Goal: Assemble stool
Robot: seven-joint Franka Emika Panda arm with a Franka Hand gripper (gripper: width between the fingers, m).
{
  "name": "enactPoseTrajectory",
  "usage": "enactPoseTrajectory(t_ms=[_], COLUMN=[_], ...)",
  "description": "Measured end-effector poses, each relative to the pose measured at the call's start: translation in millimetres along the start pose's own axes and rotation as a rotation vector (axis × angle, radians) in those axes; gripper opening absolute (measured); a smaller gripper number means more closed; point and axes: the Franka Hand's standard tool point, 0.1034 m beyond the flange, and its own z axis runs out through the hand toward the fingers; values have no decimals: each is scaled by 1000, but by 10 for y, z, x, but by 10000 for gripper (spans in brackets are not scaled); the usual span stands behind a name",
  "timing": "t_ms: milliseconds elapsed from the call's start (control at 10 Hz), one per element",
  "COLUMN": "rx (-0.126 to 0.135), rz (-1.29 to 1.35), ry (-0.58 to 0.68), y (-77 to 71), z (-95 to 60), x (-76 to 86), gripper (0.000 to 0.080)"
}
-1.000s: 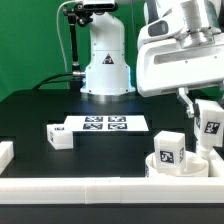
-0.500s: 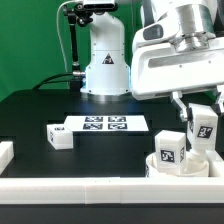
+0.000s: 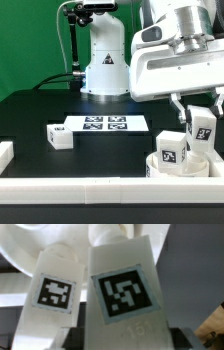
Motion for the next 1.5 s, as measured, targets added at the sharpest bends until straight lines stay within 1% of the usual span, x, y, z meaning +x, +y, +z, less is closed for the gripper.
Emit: enactPoseTrajectory(t_ms=[600,1000,1300,1500], rx=[-5,-16,-25,-24], rz=[-2,-1,15,17], ry=[-3,57,69,68], y=[24,69,175,172], z=[47,51,44,45], x=[-85,-68,-65,-64], gripper=[327,327,327,327])
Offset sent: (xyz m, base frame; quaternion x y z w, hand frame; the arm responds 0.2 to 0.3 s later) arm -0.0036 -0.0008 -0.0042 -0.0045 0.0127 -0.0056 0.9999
